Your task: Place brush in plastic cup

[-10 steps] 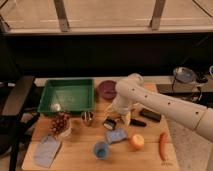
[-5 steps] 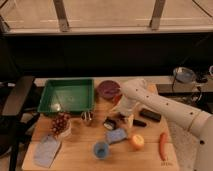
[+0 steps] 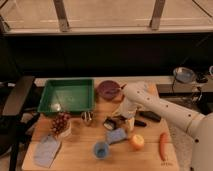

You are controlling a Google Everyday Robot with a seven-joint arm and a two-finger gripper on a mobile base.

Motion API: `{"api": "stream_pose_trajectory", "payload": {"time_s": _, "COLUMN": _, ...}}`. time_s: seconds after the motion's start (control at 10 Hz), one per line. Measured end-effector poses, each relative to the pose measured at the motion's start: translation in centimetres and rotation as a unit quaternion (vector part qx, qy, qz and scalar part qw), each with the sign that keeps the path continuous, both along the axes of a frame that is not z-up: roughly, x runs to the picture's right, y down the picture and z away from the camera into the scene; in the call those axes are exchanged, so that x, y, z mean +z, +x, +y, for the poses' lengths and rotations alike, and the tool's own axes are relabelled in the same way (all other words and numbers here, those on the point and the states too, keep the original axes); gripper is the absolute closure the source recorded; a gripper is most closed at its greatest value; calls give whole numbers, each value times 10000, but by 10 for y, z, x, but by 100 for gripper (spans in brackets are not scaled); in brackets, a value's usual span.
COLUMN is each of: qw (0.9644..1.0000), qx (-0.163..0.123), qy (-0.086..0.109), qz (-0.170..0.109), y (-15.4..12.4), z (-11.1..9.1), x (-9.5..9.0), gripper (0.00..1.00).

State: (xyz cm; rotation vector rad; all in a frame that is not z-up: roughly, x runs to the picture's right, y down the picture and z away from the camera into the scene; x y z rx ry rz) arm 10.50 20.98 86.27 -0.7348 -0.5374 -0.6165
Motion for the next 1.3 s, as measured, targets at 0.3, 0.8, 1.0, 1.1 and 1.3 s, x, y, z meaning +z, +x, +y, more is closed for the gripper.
{"api": "stream_pose_trajectory", "payload": {"time_s": 0.3, "qw": 10000, "qx": 0, "qy": 9, "qz": -4, "y": 1, "z": -5, "x": -4, "gripper": 89}}
{"api": "stream_pose_trajectory", "payload": {"time_s": 0.8, "qw": 9997, "qx": -9, "qy": 237, "qz": 15, "y": 4, "z": -12, "x": -15, "gripper": 100}}
{"api": "stream_pose_trajectory", "payload": {"time_s": 1.0, "qw": 9982, "qx": 98, "qy": 590, "qz": 15, "y": 6, "z": -32, "x": -40, "gripper": 100}}
{"api": "stream_pose_trajectory", "payload": {"time_s": 1.1, "qw": 9965, "qx": 192, "qy": 811, "qz": -9, "y": 7, "z": -46, "x": -58, "gripper": 100}}
{"api": "stream_pose_trajectory", "payload": {"time_s": 1.3, "qw": 9919, "qx": 413, "qy": 1197, "qz": -126, "y": 8, "z": -68, "x": -90, "gripper": 100}}
